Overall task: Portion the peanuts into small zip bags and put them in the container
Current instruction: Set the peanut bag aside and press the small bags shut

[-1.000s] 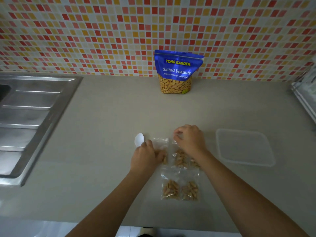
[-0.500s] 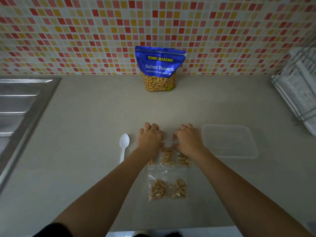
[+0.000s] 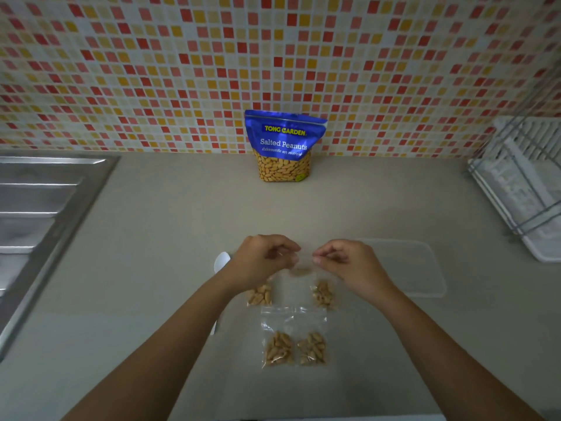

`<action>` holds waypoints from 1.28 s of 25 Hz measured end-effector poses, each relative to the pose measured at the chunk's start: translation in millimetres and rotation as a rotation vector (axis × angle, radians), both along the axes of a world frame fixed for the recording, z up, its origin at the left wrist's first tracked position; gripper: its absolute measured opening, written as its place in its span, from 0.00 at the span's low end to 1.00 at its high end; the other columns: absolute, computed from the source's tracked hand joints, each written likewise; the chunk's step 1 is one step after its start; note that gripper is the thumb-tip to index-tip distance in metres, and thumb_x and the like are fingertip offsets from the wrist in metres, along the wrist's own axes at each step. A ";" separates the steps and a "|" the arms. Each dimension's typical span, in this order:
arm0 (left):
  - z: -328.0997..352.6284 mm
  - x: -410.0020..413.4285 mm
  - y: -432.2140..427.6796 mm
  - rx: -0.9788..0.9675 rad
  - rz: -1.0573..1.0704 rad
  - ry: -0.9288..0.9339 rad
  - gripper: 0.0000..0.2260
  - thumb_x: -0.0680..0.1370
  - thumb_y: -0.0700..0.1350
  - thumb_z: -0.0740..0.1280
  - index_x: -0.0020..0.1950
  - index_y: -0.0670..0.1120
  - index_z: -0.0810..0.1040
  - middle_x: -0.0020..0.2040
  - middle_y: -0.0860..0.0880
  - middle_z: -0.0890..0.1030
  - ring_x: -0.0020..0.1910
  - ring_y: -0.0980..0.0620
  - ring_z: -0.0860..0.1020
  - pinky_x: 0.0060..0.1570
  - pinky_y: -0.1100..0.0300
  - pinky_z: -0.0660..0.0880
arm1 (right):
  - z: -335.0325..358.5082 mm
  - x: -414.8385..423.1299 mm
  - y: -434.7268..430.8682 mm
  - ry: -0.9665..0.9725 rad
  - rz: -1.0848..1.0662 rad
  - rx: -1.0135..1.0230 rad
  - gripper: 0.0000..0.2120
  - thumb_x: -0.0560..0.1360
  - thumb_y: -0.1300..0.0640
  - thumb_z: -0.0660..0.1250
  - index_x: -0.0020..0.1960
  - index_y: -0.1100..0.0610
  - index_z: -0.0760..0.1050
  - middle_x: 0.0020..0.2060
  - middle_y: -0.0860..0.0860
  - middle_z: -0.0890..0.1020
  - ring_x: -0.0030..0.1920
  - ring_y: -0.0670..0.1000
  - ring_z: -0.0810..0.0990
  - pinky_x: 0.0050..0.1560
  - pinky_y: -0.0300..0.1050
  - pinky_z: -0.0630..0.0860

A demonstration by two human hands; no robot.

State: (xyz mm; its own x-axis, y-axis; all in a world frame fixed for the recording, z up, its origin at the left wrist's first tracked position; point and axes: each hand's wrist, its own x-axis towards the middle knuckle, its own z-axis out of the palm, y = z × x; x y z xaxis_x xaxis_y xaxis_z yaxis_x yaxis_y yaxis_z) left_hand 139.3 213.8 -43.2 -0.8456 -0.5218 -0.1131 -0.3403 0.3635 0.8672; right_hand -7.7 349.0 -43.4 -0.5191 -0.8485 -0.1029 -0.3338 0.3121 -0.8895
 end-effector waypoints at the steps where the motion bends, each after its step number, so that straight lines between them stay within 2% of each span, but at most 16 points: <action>1: 8.1 0.2 -3.5 -0.060 -0.032 0.021 0.12 0.72 0.45 0.73 0.55 0.47 0.81 0.45 0.53 0.83 0.42 0.63 0.80 0.49 0.68 0.75 | 7.8 0.7 0.0 -0.019 -0.012 -0.031 0.05 0.69 0.61 0.74 0.39 0.52 0.81 0.28 0.41 0.82 0.32 0.35 0.79 0.36 0.26 0.71; 3: 23.1 -2.4 -9.8 -0.239 -0.111 0.052 0.14 0.71 0.47 0.73 0.56 0.47 0.82 0.45 0.57 0.81 0.40 0.69 0.77 0.45 0.73 0.73 | 23.0 2.2 -0.9 -0.006 -0.012 -0.083 0.06 0.68 0.60 0.74 0.39 0.50 0.81 0.29 0.38 0.82 0.34 0.37 0.81 0.38 0.27 0.73; 4: 29.8 -4.3 -11.6 -0.308 -0.146 0.074 0.13 0.72 0.48 0.73 0.55 0.48 0.82 0.45 0.58 0.81 0.41 0.70 0.76 0.45 0.72 0.73 | 29.0 3.5 -1.6 0.009 -0.015 -0.100 0.06 0.68 0.59 0.74 0.38 0.49 0.81 0.29 0.39 0.82 0.35 0.38 0.81 0.39 0.27 0.73; 8: 43.1 -9.4 -17.6 -0.458 -0.235 0.163 0.07 0.73 0.47 0.71 0.48 0.47 0.84 0.43 0.53 0.84 0.41 0.63 0.78 0.42 0.73 0.70 | 41.8 12.6 -4.3 0.040 -0.018 -0.141 0.06 0.68 0.58 0.75 0.38 0.48 0.81 0.34 0.43 0.84 0.37 0.42 0.83 0.42 0.31 0.77; 11: 41.5 -12.3 -19.6 -0.649 -0.283 0.161 0.09 0.75 0.49 0.67 0.47 0.46 0.83 0.41 0.51 0.84 0.39 0.57 0.79 0.41 0.60 0.75 | 41.7 18.8 -5.0 0.064 -0.032 -0.137 0.04 0.69 0.57 0.74 0.39 0.49 0.80 0.36 0.44 0.84 0.37 0.41 0.83 0.41 0.31 0.77; 13: 37.0 -15.1 -20.0 -0.936 -0.298 0.180 0.13 0.76 0.52 0.60 0.44 0.47 0.81 0.38 0.52 0.82 0.38 0.52 0.80 0.36 0.58 0.73 | 39.6 21.6 -7.2 0.104 -0.066 -0.123 0.03 0.70 0.57 0.73 0.39 0.50 0.80 0.34 0.44 0.83 0.36 0.41 0.82 0.40 0.31 0.77; 14: 34.6 -15.6 -21.1 -1.020 -0.298 0.184 0.13 0.75 0.53 0.59 0.43 0.48 0.80 0.37 0.53 0.81 0.37 0.52 0.80 0.36 0.59 0.71 | 38.5 23.1 -8.7 0.118 -0.091 -0.117 0.03 0.70 0.57 0.73 0.39 0.50 0.80 0.33 0.44 0.83 0.36 0.41 0.81 0.39 0.32 0.76; 17: 27.5 -13.6 -31.6 -1.064 -0.283 0.208 0.13 0.76 0.54 0.59 0.42 0.49 0.79 0.36 0.54 0.80 0.38 0.52 0.79 0.36 0.58 0.69 | 36.1 27.8 -12.8 0.118 -0.153 -0.117 0.06 0.71 0.57 0.72 0.37 0.49 0.79 0.32 0.45 0.82 0.34 0.43 0.81 0.38 0.32 0.75; 20: 21.2 -13.0 -42.2 -1.048 -0.273 0.191 0.13 0.76 0.54 0.59 0.41 0.49 0.78 0.36 0.53 0.80 0.38 0.53 0.78 0.38 0.60 0.62 | 36.7 30.4 -14.2 0.107 -0.154 -0.118 0.08 0.71 0.58 0.72 0.36 0.47 0.77 0.31 0.45 0.82 0.33 0.44 0.81 0.38 0.33 0.76; 22: 17.7 -13.0 -45.9 -1.059 -0.276 0.195 0.14 0.76 0.54 0.60 0.40 0.47 0.78 0.35 0.52 0.80 0.37 0.53 0.77 0.37 0.61 0.64 | 38.7 30.6 -13.8 0.108 -0.141 -0.112 0.08 0.71 0.58 0.71 0.36 0.48 0.77 0.30 0.45 0.82 0.33 0.43 0.80 0.38 0.33 0.76; 23: 16.6 -12.5 -45.0 -1.017 -0.269 0.217 0.14 0.76 0.54 0.61 0.39 0.45 0.78 0.35 0.50 0.80 0.36 0.53 0.77 0.37 0.61 0.66 | 39.9 29.7 -13.7 0.095 -0.134 -0.110 0.08 0.71 0.57 0.71 0.36 0.47 0.77 0.30 0.45 0.82 0.33 0.43 0.81 0.39 0.33 0.76; 24: 16.7 -11.4 -42.8 -0.896 -0.248 0.238 0.15 0.76 0.54 0.62 0.40 0.43 0.78 0.36 0.49 0.80 0.36 0.54 0.76 0.38 0.62 0.68 | 41.2 27.9 -13.6 0.066 -0.128 -0.108 0.08 0.71 0.57 0.71 0.36 0.47 0.77 0.30 0.45 0.82 0.34 0.44 0.81 0.41 0.35 0.77; 27: 10.8 -2.4 -26.7 -0.180 -0.078 0.234 0.13 0.76 0.53 0.64 0.49 0.42 0.77 0.42 0.48 0.82 0.42 0.54 0.79 0.44 0.60 0.75 | 42.4 19.4 -15.2 -0.116 -0.138 -0.126 0.06 0.72 0.58 0.71 0.37 0.50 0.78 0.31 0.48 0.82 0.34 0.45 0.82 0.43 0.40 0.79; 29: -0.9 3.8 -8.2 0.286 -0.008 0.256 0.09 0.76 0.45 0.67 0.53 0.43 0.73 0.44 0.47 0.83 0.45 0.51 0.81 0.48 0.57 0.78 | 37.8 11.6 -17.3 -0.273 -0.183 -0.162 0.05 0.72 0.60 0.70 0.38 0.52 0.78 0.33 0.50 0.81 0.34 0.46 0.81 0.43 0.41 0.78; 30: -7.0 6.5 1.4 0.452 0.024 0.264 0.09 0.76 0.40 0.68 0.54 0.43 0.72 0.43 0.47 0.82 0.44 0.51 0.81 0.48 0.58 0.79 | 32.8 7.3 -18.5 -0.317 -0.204 -0.165 0.05 0.72 0.61 0.71 0.39 0.53 0.78 0.33 0.51 0.81 0.34 0.46 0.81 0.43 0.41 0.79; 32: -19.7 11.2 20.2 0.595 0.158 0.203 0.11 0.75 0.34 0.68 0.54 0.44 0.73 0.41 0.47 0.79 0.39 0.54 0.79 0.43 0.62 0.78 | 16.9 1.4 -21.3 -0.259 -0.207 -0.104 0.03 0.71 0.60 0.71 0.40 0.54 0.79 0.35 0.52 0.82 0.35 0.48 0.82 0.44 0.39 0.78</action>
